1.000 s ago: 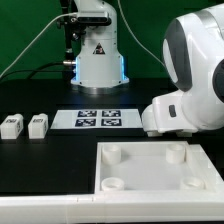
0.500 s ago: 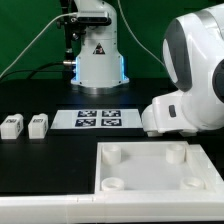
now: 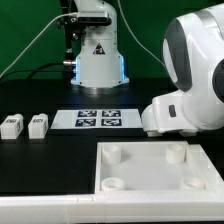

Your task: Assemble one leg

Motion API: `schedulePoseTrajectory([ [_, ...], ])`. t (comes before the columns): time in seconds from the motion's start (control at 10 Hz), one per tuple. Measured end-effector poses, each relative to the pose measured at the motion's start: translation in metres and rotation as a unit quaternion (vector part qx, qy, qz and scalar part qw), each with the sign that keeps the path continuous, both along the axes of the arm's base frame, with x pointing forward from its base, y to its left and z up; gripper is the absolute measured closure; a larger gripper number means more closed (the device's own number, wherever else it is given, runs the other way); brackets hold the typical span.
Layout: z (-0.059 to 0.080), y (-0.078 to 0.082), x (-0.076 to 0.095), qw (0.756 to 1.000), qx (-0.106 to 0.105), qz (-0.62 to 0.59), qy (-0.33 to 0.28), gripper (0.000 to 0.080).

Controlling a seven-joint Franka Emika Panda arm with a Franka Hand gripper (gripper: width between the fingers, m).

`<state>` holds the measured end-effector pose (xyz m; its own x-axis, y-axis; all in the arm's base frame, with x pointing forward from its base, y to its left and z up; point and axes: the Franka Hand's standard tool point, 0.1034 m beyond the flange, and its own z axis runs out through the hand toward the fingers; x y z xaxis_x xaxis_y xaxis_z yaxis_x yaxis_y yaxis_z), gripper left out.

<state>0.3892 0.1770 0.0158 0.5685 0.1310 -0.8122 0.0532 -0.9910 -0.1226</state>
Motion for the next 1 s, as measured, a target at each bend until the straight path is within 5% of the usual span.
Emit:
schedulePoseTrajectory([
  [0.2,0.038,-0.007,0.025,0.999,0.01,-0.002,-0.049,0.0509],
  [0.5,0.094,-0.037,0.056,0.975,0.021,-0.019,-0.223,0.0509],
  [0.9,0.114,-0.046,0.084,0.896,0.02,-0.045,-0.441,0.0508],
  [1.0,0.11,-0.048,0.081,0.867,0.023,-0.049,-0.495,0.0508],
])
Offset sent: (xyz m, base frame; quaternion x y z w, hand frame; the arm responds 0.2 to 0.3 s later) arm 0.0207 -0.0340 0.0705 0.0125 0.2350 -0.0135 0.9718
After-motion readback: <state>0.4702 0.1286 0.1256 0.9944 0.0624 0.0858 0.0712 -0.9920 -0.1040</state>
